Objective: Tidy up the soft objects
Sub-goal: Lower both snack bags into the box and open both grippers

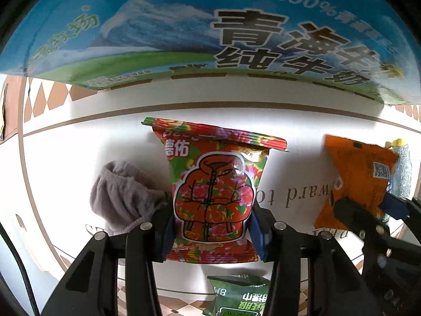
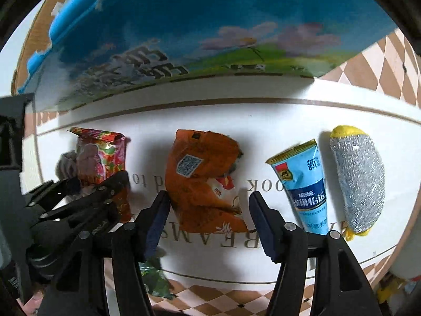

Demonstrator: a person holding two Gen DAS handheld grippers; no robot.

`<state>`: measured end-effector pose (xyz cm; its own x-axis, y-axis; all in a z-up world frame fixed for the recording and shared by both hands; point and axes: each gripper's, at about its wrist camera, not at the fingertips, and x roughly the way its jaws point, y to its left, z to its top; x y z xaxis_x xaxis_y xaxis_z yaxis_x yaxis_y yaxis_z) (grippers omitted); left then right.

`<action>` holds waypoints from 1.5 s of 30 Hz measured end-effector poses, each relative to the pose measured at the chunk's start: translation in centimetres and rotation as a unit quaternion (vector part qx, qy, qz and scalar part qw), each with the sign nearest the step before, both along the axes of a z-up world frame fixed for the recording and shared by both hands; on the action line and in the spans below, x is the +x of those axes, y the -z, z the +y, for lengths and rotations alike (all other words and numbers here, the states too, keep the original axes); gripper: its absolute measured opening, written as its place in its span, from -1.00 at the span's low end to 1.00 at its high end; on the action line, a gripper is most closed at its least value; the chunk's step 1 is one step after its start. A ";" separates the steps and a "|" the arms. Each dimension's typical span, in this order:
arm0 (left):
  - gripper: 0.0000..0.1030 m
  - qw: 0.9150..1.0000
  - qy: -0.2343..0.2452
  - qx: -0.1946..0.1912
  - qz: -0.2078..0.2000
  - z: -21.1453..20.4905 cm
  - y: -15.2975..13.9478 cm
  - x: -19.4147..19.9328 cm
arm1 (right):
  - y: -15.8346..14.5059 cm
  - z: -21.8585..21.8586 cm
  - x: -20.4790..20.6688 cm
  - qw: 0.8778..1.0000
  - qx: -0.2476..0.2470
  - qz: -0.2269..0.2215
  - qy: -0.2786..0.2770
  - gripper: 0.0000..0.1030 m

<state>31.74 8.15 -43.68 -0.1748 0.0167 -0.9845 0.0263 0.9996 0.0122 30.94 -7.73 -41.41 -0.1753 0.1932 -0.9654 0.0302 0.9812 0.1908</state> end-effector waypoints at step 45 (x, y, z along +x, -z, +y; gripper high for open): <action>-0.15 1.000 0.006 -0.026 0.011 4.2 -7.6 15.7 | -8.7 6.3 14.2 0.991 0.109 -0.078 -0.031 -0.42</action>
